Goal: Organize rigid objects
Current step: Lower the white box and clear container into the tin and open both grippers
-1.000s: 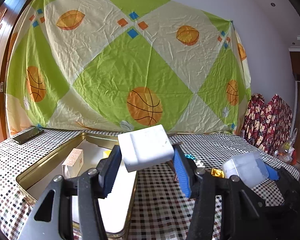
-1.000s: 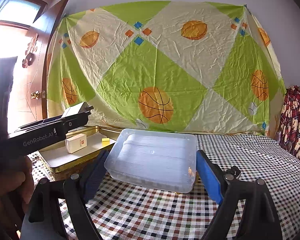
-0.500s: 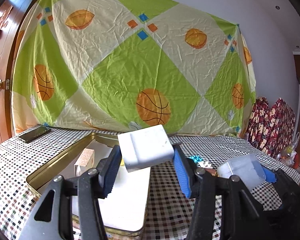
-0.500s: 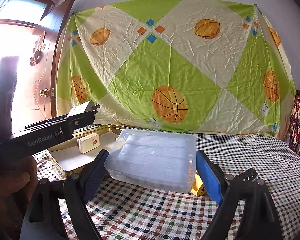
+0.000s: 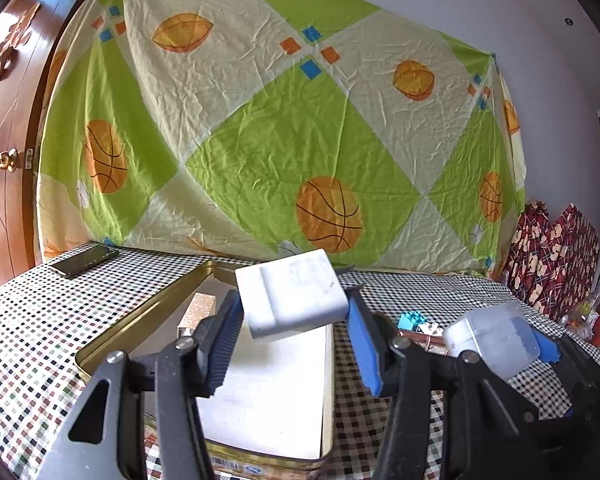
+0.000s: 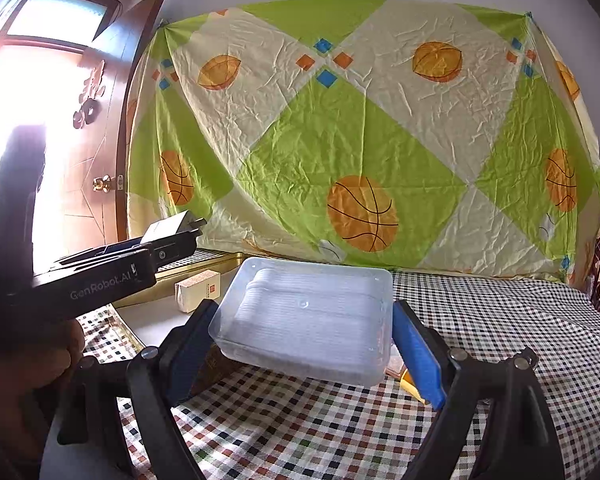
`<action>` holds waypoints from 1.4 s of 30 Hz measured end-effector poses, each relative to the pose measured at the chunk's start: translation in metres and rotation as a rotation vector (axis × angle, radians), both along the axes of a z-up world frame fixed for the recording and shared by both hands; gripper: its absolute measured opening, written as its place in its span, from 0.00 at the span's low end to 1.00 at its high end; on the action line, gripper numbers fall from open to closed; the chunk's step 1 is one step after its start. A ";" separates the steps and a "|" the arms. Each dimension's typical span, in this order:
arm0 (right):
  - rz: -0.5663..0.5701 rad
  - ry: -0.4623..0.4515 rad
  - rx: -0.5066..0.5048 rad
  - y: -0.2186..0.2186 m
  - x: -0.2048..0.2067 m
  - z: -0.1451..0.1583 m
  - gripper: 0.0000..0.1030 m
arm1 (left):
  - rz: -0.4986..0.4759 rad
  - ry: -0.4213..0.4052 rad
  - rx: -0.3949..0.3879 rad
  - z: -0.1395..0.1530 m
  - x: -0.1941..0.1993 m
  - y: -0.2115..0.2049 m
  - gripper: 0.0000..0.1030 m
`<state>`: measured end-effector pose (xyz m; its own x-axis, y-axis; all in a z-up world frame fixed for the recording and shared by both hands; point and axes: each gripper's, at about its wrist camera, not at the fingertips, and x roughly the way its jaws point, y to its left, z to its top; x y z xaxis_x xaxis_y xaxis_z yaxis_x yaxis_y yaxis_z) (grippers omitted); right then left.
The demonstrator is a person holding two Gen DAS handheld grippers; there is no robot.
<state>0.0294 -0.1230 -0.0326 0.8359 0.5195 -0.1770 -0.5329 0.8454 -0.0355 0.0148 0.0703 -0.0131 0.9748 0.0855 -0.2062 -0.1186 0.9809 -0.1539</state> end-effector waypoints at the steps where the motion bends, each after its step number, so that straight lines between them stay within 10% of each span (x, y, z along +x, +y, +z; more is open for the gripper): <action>1: 0.003 0.003 0.000 0.002 0.001 0.000 0.85 | 0.004 0.001 -0.001 0.000 0.000 0.002 0.50; 25: 0.150 0.074 -0.008 0.046 0.008 0.014 0.85 | 0.084 0.075 0.009 -0.003 0.006 0.049 0.50; 42: 0.206 0.238 -0.120 0.117 0.104 0.023 0.85 | 0.105 0.293 0.089 -0.010 0.054 0.088 0.50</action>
